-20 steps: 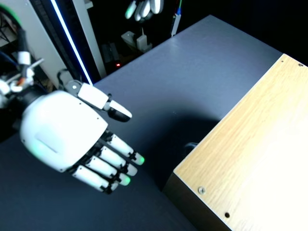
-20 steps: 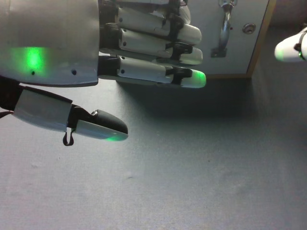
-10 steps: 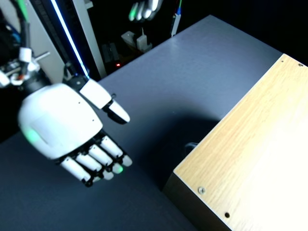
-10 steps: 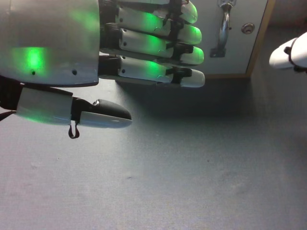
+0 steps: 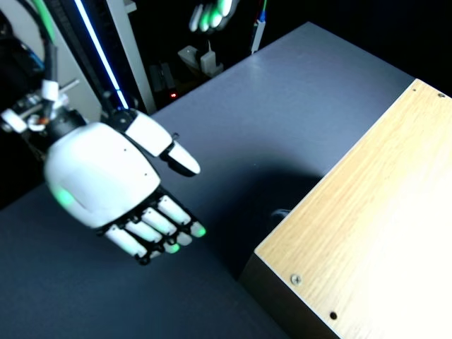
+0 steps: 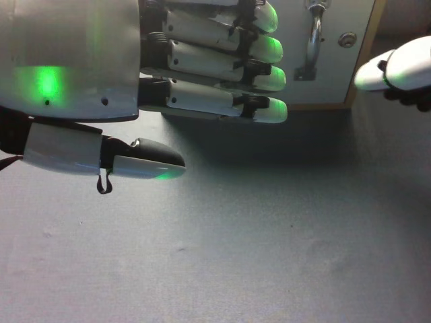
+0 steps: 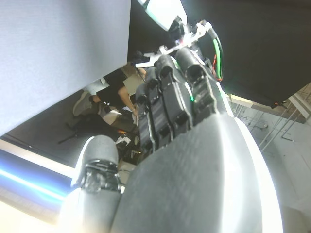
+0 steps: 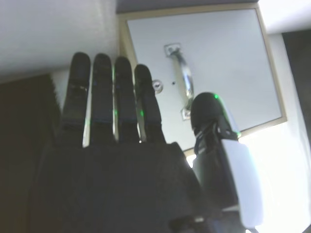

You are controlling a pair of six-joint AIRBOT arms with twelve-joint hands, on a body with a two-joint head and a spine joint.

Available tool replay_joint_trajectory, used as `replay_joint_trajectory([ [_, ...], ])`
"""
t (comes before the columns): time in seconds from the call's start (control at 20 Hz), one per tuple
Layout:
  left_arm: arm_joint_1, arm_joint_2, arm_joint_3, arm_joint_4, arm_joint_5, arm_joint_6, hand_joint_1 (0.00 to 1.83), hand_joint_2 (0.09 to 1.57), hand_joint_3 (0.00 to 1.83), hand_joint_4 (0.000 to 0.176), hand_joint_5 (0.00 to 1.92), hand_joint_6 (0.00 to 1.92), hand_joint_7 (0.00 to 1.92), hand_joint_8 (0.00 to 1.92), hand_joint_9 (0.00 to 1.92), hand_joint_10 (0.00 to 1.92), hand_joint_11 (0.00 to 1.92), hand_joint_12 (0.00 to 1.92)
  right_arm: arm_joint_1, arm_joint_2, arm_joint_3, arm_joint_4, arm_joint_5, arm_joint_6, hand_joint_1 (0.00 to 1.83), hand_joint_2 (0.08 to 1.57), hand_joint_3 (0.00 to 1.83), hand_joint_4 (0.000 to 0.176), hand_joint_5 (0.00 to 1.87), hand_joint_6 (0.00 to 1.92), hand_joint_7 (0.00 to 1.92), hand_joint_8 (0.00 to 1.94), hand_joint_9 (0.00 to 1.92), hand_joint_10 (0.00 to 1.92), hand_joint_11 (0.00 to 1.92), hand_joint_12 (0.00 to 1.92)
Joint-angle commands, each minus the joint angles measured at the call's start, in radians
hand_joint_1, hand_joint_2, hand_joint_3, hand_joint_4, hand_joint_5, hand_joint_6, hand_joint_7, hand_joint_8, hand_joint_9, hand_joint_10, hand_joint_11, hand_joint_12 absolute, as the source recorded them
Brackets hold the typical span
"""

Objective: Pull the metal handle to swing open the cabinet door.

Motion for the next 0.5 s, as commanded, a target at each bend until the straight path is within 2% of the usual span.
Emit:
replay_joint_trajectory([
  [0.0, -0.009, 0.008, 0.001, -0.099, -0.025, 0.008, 0.00, 1.52, 0.00, 0.000, 0.35, 0.00, 0.38, 0.00, 0.35, 0.00, 0.00, 0.76, 0.009, -0.001, 0.015, -0.059, 0.077, 0.008, 0.00, 1.39, 0.00, 0.000, 0.30, 0.00, 0.32, 0.00, 0.29, 0.00, 0.00, 0.85],
  [0.15, -0.009, 0.008, 0.001, -0.099, -0.025, 0.008, 0.00, 1.52, 0.00, 0.000, 0.36, 0.00, 0.39, 0.00, 0.36, 0.00, 0.00, 0.77, 0.007, -0.022, 0.049, -0.061, 0.109, 0.029, 0.00, 1.39, 0.00, 0.000, 0.30, 0.00, 0.33, 0.00, 0.30, 0.00, 0.00, 0.84],
  [0.3, -0.009, 0.008, 0.001, -0.099, -0.025, 0.008, 0.00, 1.52, 0.00, 0.000, 0.36, 0.00, 0.38, 0.00, 0.36, 0.00, 0.00, 0.77, -0.015, -0.042, 0.071, -0.181, 0.116, 0.175, 0.00, 1.39, 0.00, 0.000, 0.30, 0.00, 0.32, 0.00, 0.30, 0.00, 0.00, 0.85],
  [0.45, -0.009, 0.008, 0.001, -0.099, -0.025, 0.008, 0.00, 1.52, 0.00, 0.000, 0.36, 0.00, 0.39, 0.00, 0.36, 0.00, 0.01, 0.78, -0.018, -0.050, 0.093, -0.195, 0.117, 0.186, 0.00, 1.39, 0.00, 0.000, 0.31, 0.00, 0.33, 0.00, 0.30, 0.00, 0.00, 0.85],
])
